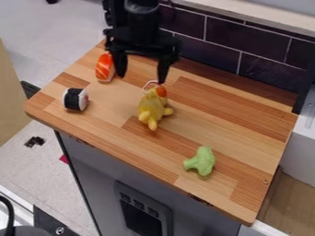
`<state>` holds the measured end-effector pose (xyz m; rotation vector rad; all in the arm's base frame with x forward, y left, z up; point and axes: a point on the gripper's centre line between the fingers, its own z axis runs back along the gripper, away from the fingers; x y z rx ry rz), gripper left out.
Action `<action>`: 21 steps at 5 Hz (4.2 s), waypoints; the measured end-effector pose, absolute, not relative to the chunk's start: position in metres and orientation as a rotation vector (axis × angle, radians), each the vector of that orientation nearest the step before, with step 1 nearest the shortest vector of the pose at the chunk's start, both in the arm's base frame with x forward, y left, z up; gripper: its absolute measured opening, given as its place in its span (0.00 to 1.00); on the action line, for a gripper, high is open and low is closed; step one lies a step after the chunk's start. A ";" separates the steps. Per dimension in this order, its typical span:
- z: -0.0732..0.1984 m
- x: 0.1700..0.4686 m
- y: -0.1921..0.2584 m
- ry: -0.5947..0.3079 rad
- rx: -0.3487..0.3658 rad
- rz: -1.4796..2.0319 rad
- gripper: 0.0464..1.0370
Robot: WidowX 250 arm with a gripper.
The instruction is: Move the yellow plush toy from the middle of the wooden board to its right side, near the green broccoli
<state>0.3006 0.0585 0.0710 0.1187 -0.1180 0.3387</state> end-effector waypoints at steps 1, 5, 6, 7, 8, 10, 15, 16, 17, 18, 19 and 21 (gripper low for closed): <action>0.064 0.301 0.063 -0.154 0.122 0.329 0.96; 0.009 0.309 0.051 -0.063 -0.021 0.370 0.96; 0.002 0.314 0.048 -0.085 -0.019 0.361 0.93; 0.000 0.313 0.044 -0.093 -0.057 0.339 0.68; 0.001 0.311 0.043 -0.078 -0.055 0.339 0.45; 0.037 0.296 0.034 -0.075 0.009 0.364 0.40; 0.109 0.334 -0.024 -0.147 -0.013 0.486 0.40; 0.103 0.347 -0.047 -0.140 -0.011 0.488 0.40; 0.088 0.357 -0.064 -0.130 0.001 0.493 0.40; 0.077 0.361 -0.073 -0.150 0.012 0.502 0.40; 0.060 0.358 -0.082 -0.183 0.026 0.484 0.40; 0.024 0.357 -0.088 -0.189 0.059 0.473 0.40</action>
